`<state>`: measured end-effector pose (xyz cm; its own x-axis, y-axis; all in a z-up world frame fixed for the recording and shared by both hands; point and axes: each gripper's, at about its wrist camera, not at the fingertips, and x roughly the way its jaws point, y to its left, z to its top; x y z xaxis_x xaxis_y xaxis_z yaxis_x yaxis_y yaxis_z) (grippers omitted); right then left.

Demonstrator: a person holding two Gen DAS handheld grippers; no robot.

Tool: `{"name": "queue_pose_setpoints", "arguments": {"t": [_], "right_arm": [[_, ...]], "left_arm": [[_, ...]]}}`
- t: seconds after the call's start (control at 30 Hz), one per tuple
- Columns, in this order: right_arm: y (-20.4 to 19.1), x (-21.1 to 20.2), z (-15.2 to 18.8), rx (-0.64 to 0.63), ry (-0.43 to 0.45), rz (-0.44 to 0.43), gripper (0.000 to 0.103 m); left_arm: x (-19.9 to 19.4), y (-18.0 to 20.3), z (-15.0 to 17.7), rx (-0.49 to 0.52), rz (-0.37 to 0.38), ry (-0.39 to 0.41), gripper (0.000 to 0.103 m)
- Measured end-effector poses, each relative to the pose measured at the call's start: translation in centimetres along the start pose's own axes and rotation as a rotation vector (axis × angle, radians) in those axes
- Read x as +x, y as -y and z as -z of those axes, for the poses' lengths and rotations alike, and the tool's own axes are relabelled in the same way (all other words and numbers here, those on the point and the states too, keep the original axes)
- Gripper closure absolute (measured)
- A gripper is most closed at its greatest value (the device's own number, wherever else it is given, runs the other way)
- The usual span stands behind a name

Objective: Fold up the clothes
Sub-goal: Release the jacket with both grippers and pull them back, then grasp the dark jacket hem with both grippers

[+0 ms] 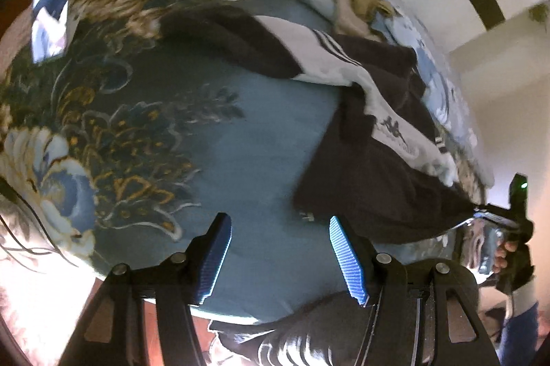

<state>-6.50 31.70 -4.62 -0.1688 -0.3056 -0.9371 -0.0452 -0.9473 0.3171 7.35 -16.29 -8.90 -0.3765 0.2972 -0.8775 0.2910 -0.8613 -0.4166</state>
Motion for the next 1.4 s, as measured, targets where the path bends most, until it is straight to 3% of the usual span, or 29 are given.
{"name": "queue_pose_setpoints", "arguments": {"t": [0.23, 0.37, 0.53, 0.6, 0.7, 0.77, 0.87, 1.17, 1.27, 1.33, 1.4], "right_arm": [[0.9, -3.5, -1.0, 0.024, 0.040, -0.119, 0.094], [0.7, -4.7, -1.0, -0.013, 0.032, -0.049, 0.094], [2.8, -3.0, 1.0, 0.039, 0.000, -0.074, 0.094], [3.3, -1.1, 1.7, 0.032, -0.044, -0.022, 0.091], [4.2, 2.6, 2.7, 0.017, -0.134, 0.086, 0.074], [5.4, 4.5, 2.9, 0.051, -0.171, 0.092, 0.060], [6.8, 6.3, 3.1, 0.109, -0.201, 0.090, 0.052], [9.9, 10.1, 3.3, 0.236, -0.276, 0.014, 0.049], [9.9, 10.8, 3.1, 0.218, -0.302, 0.024, 0.048], [9.7, 11.1, 2.9, 0.200, -0.315, 0.031, 0.048], [9.3, 10.9, 2.9, 0.185, -0.315, 0.036, 0.051]], "left_arm": [[3.7, 6.2, -1.3, 0.094, -0.028, -0.069, 0.039], [7.1, 6.2, -1.6, 0.089, -0.043, -0.119, 0.039], [10.6, 6.0, -2.4, 0.132, -0.081, -0.141, 0.039], [11.7, 6.0, -2.8, 0.168, -0.100, -0.140, 0.039], [13.3, 5.3, -3.3, 0.173, -0.074, -0.162, 0.039], [14.2, 5.0, -3.3, 0.175, -0.051, -0.182, 0.039], [15.2, 5.0, -3.1, 0.186, 0.018, -0.204, 0.039], [16.9, 4.7, -2.4, 0.209, 0.023, -0.208, 0.041], [16.8, 4.8, -1.8, 0.216, 0.037, -0.191, 0.048], [16.7, 4.7, -1.7, 0.205, 0.036, -0.184, 0.065], [16.6, 4.3, -1.9, 0.181, 0.037, -0.173, 0.075]]}}
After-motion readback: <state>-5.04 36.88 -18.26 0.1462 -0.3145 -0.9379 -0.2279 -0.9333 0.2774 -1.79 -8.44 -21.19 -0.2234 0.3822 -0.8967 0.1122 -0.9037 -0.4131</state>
